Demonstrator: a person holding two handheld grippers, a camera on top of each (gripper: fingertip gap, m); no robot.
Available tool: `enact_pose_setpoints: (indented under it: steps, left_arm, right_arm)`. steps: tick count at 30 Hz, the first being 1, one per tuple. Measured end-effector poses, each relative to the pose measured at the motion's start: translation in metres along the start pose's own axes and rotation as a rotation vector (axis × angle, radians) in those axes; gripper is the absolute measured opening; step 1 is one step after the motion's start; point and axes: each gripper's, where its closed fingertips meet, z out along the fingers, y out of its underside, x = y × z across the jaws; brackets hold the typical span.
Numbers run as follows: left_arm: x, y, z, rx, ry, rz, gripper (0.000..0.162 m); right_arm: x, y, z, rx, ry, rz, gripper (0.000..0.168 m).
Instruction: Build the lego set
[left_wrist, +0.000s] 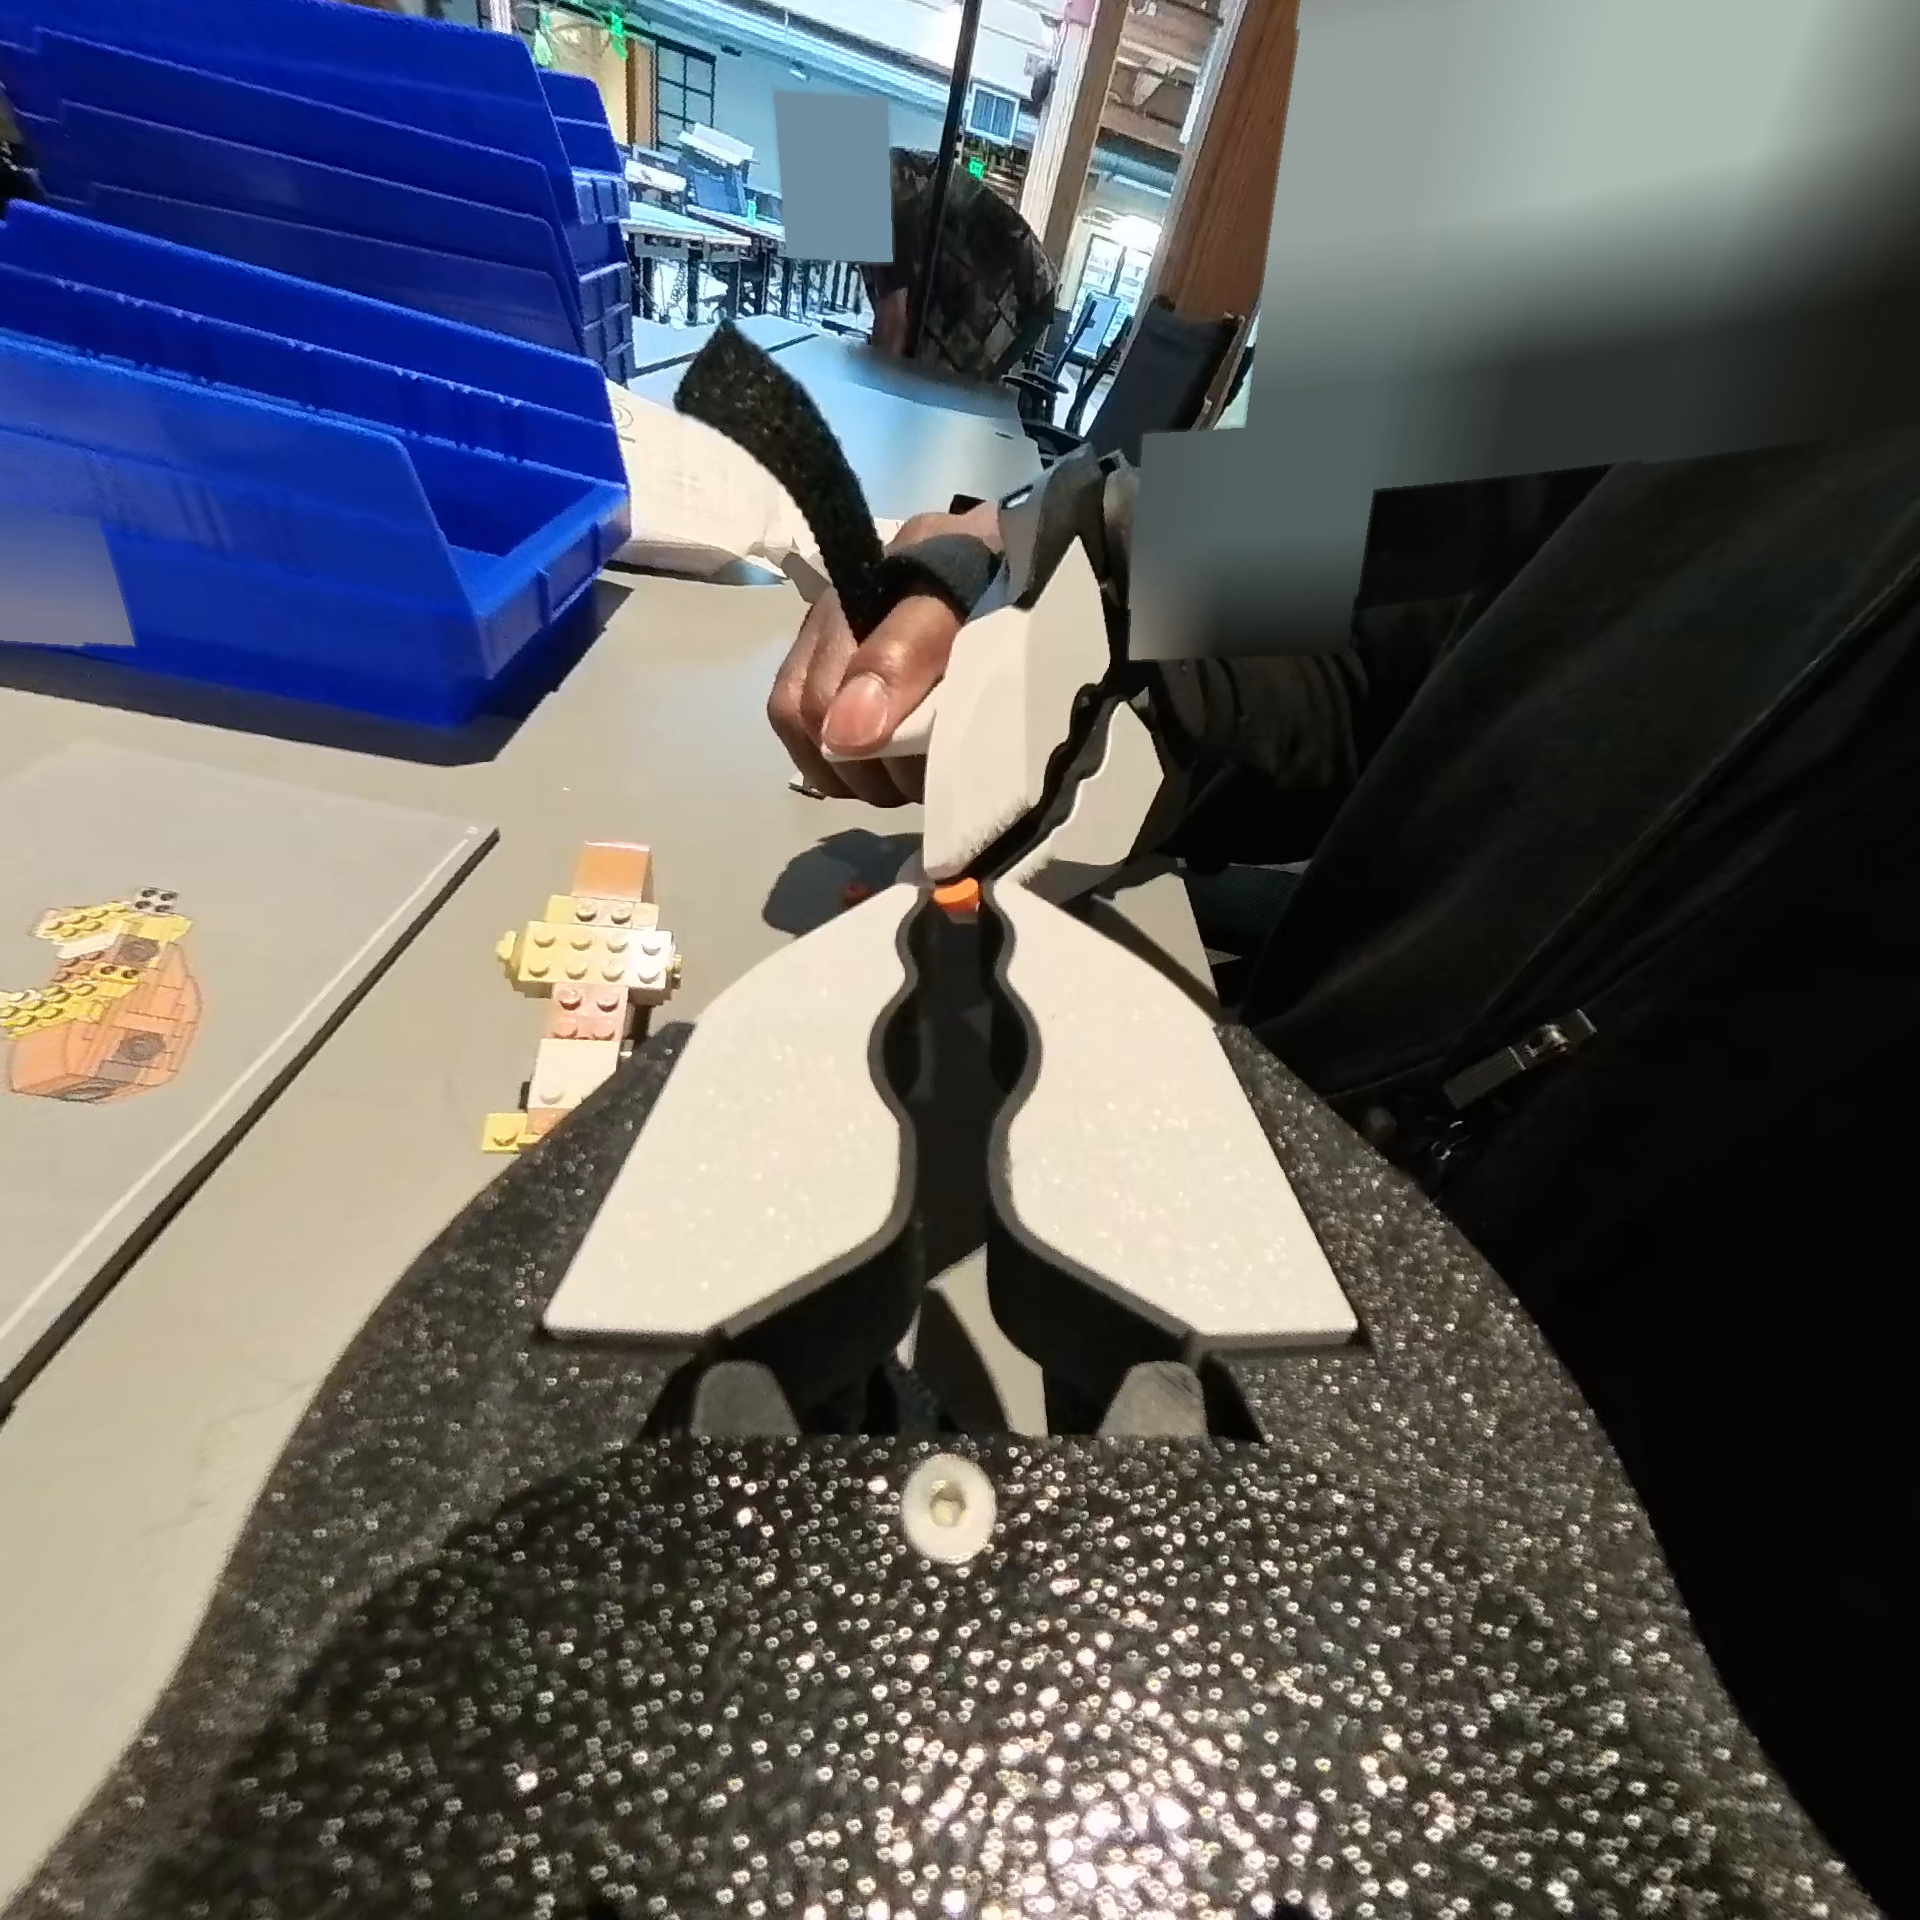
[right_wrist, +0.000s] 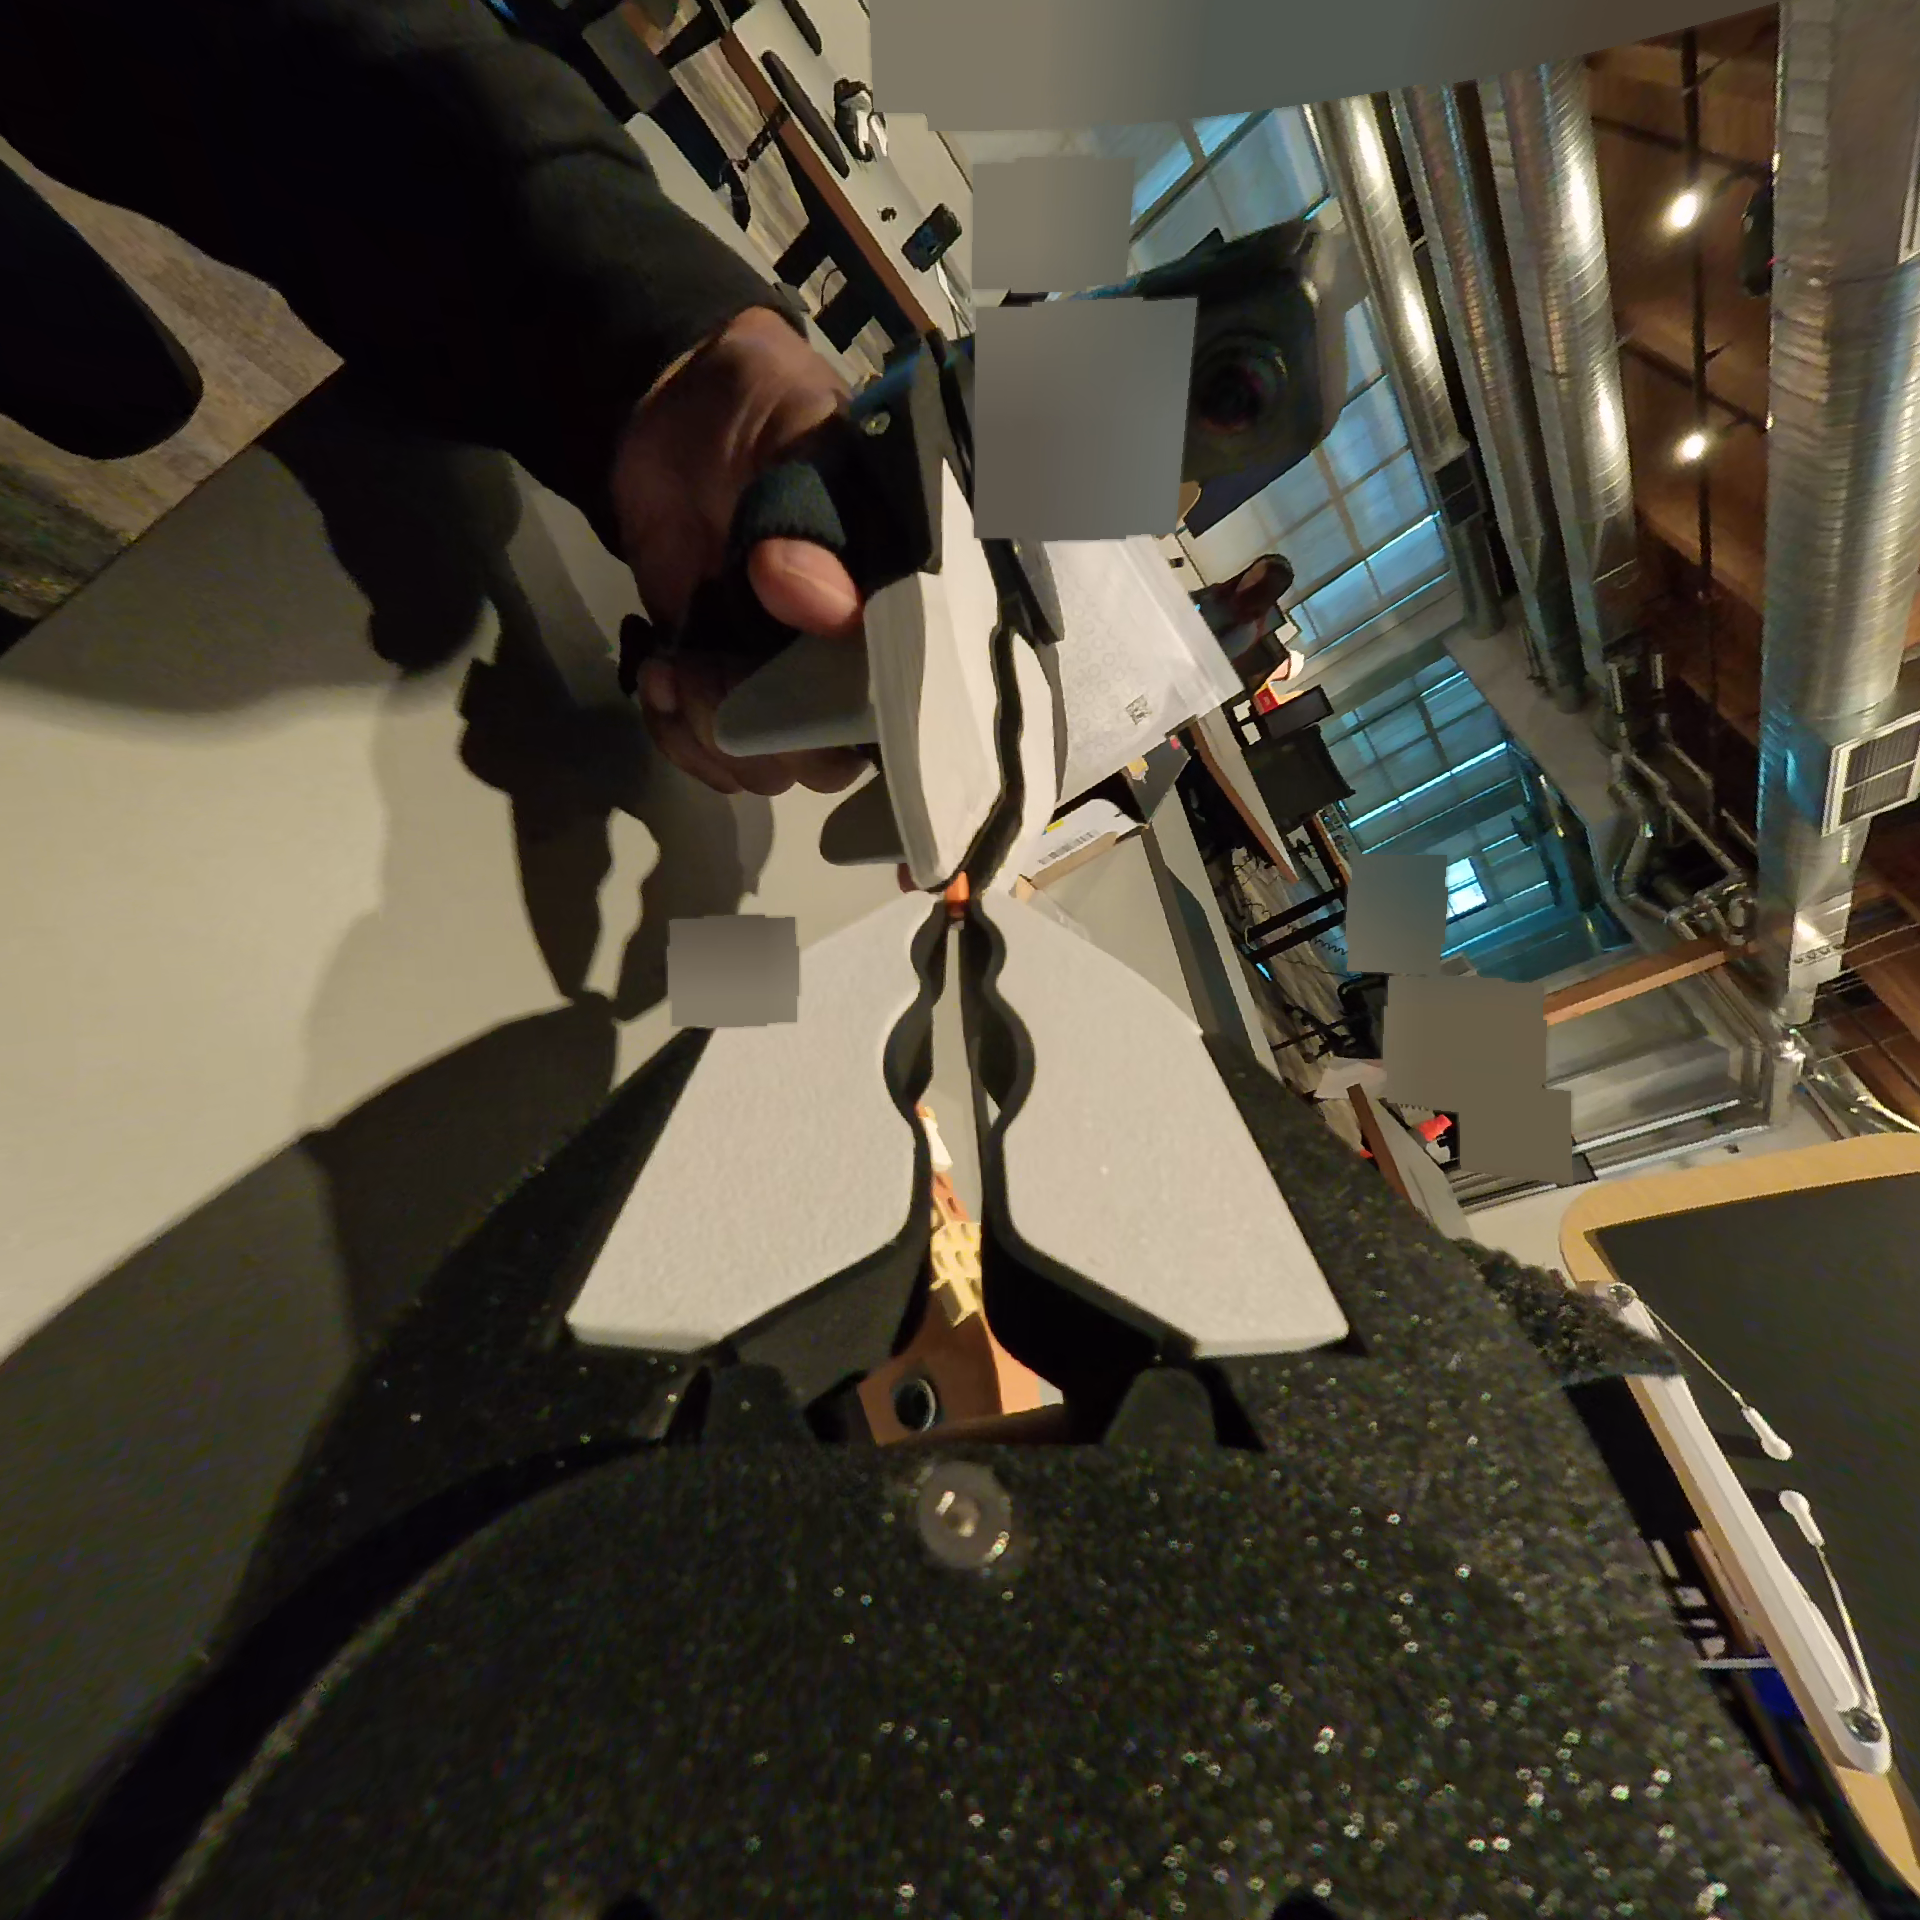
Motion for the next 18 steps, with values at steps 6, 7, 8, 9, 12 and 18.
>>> enact_pose_setpoints:
  steps: [6, 7, 8, 9, 12, 18]
  left_arm:
    - [0.000, 0.002, 0.001, -0.011, -0.007, 0.010, 0.009]
    - [0.000, 0.002, 0.001, -0.012, -0.009, 0.011, 0.010]
    - [0.000, 0.002, 0.001, -0.015, -0.011, 0.012, 0.011]
    - [0.000, 0.003, 0.001, -0.017, -0.014, 0.015, 0.011]
    - [-0.002, 0.003, -0.005, -0.030, -0.036, 0.024, 0.017]
    - [-0.034, 0.029, -0.050, -0.213, -0.247, 0.124, 0.023]
  right_arm:
    - [-0.002, 0.002, 0.000, -0.005, -0.001, -0.021, 0.003]
    - [-0.003, 0.002, 0.000, -0.007, 0.000, -0.025, 0.003]
    - [-0.002, 0.002, 0.000, -0.008, 0.001, -0.027, 0.003]
    - [-0.002, 0.003, 0.000, -0.010, 0.003, -0.028, 0.003]
    - [-0.001, 0.005, -0.001, -0.020, 0.011, -0.027, 0.003]
    - [0.000, 0.011, -0.007, -0.041, 0.021, 0.002, 0.003]
